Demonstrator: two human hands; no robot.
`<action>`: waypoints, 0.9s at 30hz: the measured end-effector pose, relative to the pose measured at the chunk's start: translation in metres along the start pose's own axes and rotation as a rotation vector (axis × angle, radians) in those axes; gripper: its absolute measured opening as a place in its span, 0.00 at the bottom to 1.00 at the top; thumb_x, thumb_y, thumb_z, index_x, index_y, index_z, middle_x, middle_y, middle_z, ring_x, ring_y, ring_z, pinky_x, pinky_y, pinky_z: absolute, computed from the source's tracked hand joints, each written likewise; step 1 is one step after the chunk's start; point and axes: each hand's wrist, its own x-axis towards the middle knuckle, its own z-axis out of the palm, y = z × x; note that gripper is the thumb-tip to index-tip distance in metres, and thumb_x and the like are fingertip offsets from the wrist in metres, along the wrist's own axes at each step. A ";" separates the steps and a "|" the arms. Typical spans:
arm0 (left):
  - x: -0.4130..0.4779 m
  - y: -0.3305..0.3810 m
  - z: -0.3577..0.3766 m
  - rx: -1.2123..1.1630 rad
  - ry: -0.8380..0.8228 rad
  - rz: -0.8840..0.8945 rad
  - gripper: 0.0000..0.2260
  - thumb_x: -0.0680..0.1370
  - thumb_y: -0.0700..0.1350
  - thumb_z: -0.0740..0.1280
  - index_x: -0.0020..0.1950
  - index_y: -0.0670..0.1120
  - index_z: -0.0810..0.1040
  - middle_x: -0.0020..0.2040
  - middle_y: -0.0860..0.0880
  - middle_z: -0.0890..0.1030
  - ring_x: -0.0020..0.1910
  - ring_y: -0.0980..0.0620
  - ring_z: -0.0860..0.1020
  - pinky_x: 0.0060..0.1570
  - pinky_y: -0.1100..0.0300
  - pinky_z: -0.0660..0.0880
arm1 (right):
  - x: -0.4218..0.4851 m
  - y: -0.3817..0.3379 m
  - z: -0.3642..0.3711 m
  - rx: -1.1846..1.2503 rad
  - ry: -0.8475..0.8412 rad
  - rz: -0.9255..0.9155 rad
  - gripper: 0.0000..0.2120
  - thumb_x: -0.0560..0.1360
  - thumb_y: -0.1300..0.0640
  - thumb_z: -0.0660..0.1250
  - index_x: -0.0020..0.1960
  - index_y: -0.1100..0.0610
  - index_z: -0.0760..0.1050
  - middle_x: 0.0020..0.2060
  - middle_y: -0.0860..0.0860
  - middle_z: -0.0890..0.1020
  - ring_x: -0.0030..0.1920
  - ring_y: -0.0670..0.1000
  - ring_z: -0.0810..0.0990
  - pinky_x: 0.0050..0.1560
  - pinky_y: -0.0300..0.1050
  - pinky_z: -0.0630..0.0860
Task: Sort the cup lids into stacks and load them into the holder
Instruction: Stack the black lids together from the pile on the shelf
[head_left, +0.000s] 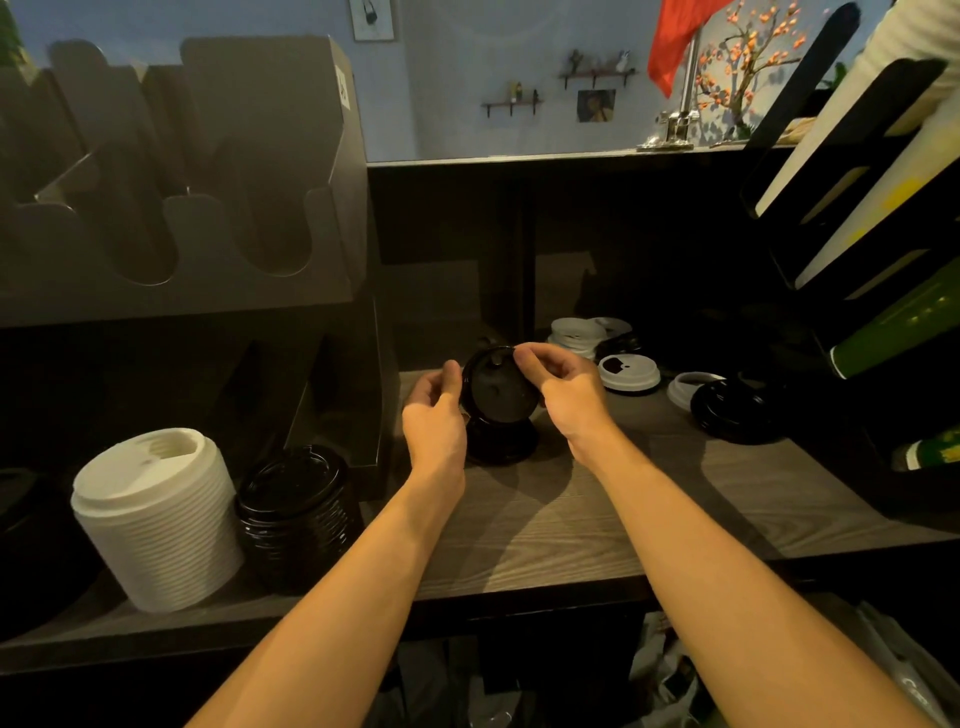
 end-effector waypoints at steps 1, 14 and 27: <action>0.001 -0.002 0.000 0.029 -0.003 0.006 0.11 0.84 0.54 0.64 0.59 0.49 0.80 0.53 0.51 0.82 0.55 0.53 0.79 0.53 0.57 0.77 | 0.000 0.000 0.000 -0.004 0.022 0.012 0.07 0.78 0.51 0.71 0.53 0.51 0.84 0.47 0.46 0.87 0.52 0.45 0.84 0.55 0.40 0.81; -0.002 -0.011 -0.012 1.063 -0.151 0.082 0.18 0.79 0.55 0.69 0.65 0.48 0.78 0.59 0.47 0.83 0.63 0.44 0.77 0.73 0.47 0.64 | 0.009 0.009 -0.008 -0.317 0.089 0.201 0.12 0.78 0.41 0.68 0.45 0.49 0.83 0.43 0.46 0.86 0.50 0.50 0.82 0.60 0.55 0.78; 0.004 -0.005 -0.004 -0.135 -0.160 -0.054 0.09 0.82 0.39 0.64 0.60 0.47 0.80 0.60 0.45 0.82 0.61 0.45 0.80 0.62 0.48 0.78 | 0.004 0.009 -0.003 -0.306 0.000 0.130 0.14 0.81 0.41 0.62 0.54 0.50 0.77 0.49 0.48 0.83 0.52 0.50 0.80 0.58 0.51 0.77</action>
